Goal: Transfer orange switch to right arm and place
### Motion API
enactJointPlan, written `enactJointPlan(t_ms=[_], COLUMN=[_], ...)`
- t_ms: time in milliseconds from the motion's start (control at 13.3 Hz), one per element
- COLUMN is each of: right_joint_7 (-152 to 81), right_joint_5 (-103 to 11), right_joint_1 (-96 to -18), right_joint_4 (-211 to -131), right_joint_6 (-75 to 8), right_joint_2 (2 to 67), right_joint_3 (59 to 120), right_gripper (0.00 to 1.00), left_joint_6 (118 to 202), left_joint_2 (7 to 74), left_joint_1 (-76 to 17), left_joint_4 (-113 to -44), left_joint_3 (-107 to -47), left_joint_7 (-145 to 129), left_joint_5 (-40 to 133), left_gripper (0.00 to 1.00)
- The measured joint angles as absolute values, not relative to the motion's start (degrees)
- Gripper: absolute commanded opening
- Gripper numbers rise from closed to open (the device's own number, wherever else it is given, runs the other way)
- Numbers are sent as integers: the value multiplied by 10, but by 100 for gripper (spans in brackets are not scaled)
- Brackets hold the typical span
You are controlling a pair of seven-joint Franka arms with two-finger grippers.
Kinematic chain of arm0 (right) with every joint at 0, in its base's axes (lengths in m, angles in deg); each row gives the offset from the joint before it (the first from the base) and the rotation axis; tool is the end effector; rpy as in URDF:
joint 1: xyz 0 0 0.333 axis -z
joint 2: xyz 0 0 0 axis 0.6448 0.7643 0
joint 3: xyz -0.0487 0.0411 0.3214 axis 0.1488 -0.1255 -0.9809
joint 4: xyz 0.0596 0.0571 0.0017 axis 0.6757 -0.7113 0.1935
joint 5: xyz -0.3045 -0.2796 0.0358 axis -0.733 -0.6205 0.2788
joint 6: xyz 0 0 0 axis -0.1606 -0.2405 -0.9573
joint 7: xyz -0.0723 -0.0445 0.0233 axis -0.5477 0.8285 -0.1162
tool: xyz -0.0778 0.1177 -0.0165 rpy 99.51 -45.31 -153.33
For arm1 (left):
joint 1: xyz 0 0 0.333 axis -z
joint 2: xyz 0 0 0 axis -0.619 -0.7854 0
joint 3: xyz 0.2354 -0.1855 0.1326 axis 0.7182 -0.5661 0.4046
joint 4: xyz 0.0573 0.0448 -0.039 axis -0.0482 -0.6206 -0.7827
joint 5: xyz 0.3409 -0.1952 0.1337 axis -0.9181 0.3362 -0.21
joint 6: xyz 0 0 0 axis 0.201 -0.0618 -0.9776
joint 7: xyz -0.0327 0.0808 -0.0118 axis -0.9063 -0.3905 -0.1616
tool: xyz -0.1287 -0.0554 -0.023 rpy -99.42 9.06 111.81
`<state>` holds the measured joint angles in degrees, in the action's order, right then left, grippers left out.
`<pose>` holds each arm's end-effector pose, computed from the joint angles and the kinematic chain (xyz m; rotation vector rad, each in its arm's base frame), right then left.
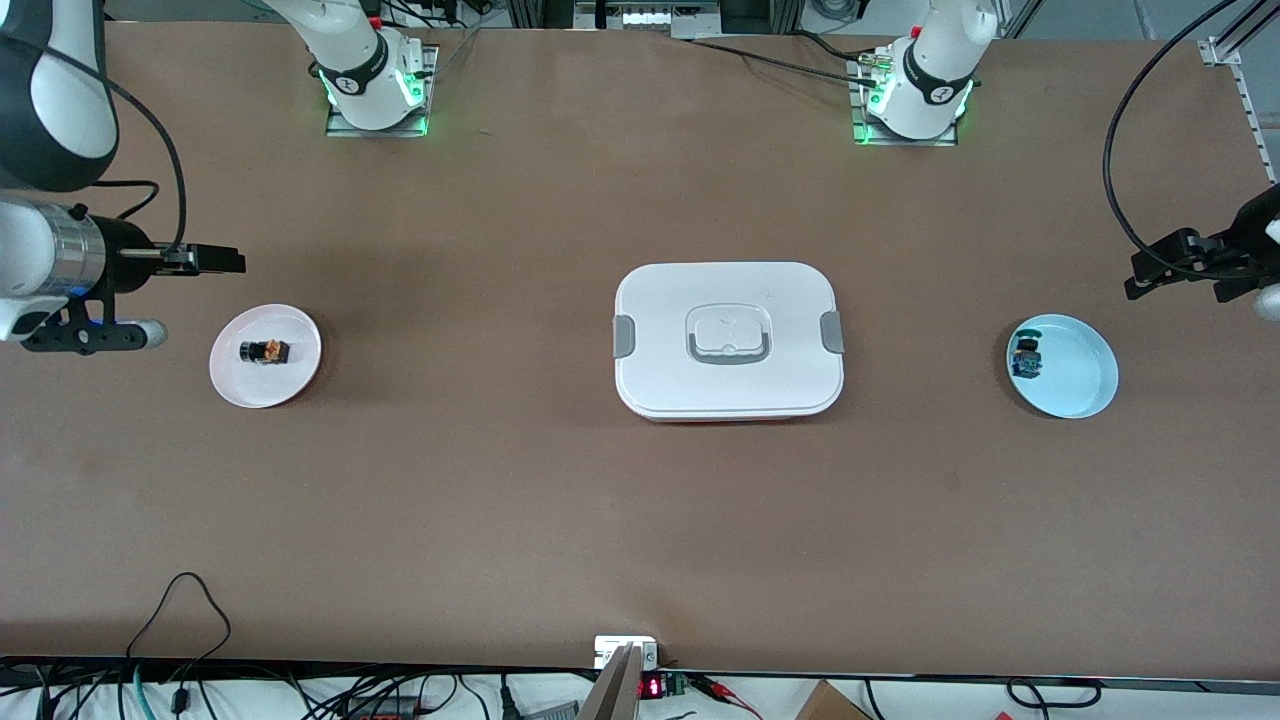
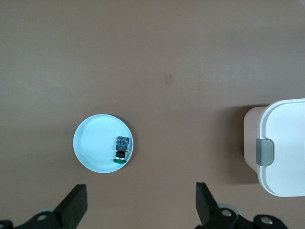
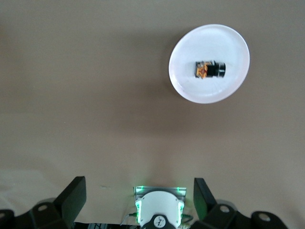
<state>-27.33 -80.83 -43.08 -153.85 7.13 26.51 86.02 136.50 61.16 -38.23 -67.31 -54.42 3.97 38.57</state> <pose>0.6069 0.0159 0.4958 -3.0674 0.0558 0.6066 0.6093 0.0427 0.5719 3.1298 -0.0232 0.0205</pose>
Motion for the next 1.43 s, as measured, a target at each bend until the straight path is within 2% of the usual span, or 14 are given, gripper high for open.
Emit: enactJointPlan(t_ms=[225, 450, 675, 825, 975, 1125, 1425], right_joint_7=[-262, -288, -289, -289, -289, -289, -294], right_joint_5=[-813, -813, -813, -813, -814, -819, -819], right_joint_1=[-420, -398, -401, -429, -489, -501, -406], right_joint_4=[-1512, -1494, -1530, -1559, -1574, -1587, -1597], right_joint_6=[74, 35, -15, -28, -34, -46, -52], right_joint_2=[265, 261, 225, 197, 182, 174, 172], right_joint_3=[872, 877, 876, 895, 950, 967, 895], right_gripper=[100, 100, 100, 100, 100, 100, 100], left_joint_6=[1365, 1365, 1365, 1365, 1365, 1365, 1365], left_joint_2=[612, 611, 611, 611, 611, 611, 611], left_joint_1=[-382, -382, -382, -382, -382, -383, -383], left_joint_4=[-673, -673, -673, -673, -673, -673, -673], left_joint_3=[-544, -544, -544, -544, -544, -544, -544], left_joint_7=[40, 40, 40, 40, 40, 40, 40], left_joint_5=[386, 386, 386, 386, 386, 386, 386], left_gripper=[100, 100, 100, 100, 100, 100, 100])
